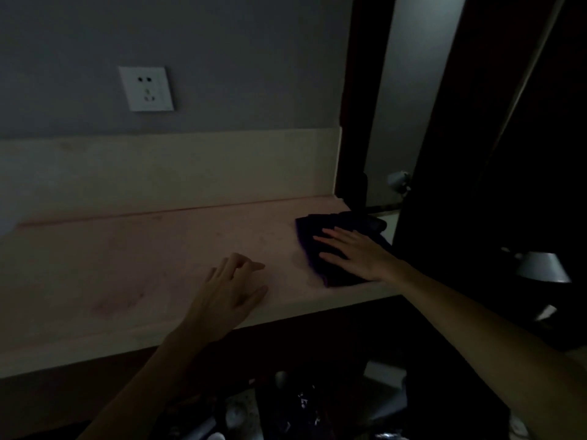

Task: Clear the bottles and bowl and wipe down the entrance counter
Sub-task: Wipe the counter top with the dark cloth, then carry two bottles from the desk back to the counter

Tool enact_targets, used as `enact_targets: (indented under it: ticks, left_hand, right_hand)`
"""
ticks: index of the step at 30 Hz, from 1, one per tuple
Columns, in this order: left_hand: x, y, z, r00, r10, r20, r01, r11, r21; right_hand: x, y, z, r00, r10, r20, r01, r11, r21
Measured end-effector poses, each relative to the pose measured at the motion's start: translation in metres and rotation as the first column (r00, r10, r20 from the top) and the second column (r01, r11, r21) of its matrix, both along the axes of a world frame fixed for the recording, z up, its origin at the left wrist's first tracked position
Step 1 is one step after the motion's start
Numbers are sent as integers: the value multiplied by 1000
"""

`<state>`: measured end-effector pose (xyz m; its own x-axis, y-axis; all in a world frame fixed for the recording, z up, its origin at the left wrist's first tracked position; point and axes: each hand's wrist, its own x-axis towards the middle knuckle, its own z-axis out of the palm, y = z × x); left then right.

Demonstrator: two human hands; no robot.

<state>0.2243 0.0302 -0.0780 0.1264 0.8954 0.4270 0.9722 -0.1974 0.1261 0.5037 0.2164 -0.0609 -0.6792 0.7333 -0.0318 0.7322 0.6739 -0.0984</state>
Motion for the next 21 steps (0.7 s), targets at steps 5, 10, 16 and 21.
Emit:
enact_targets:
  ticks: [5,10,16,21]
  left_hand:
    - [0,8,-6,996,3,-88,-7,999,-42]
    - [5,5,-6,991,22,-130,-28,999,-43]
    - [5,0,-6,993,65,-97,-78,986,-144]
    - [6,-41,3,997,57,60,-51,994,-96]
  right_hand:
    - [13,-30,-8,999,16,-35,-15,999,36]
    - [12,-32,-3,1000,-2,-9,3,1000,8]
    - [5,-33,2,997,-37,61,39,999,-34]
    - [-28,-91,-11,938,-3,-346,96,963,251]
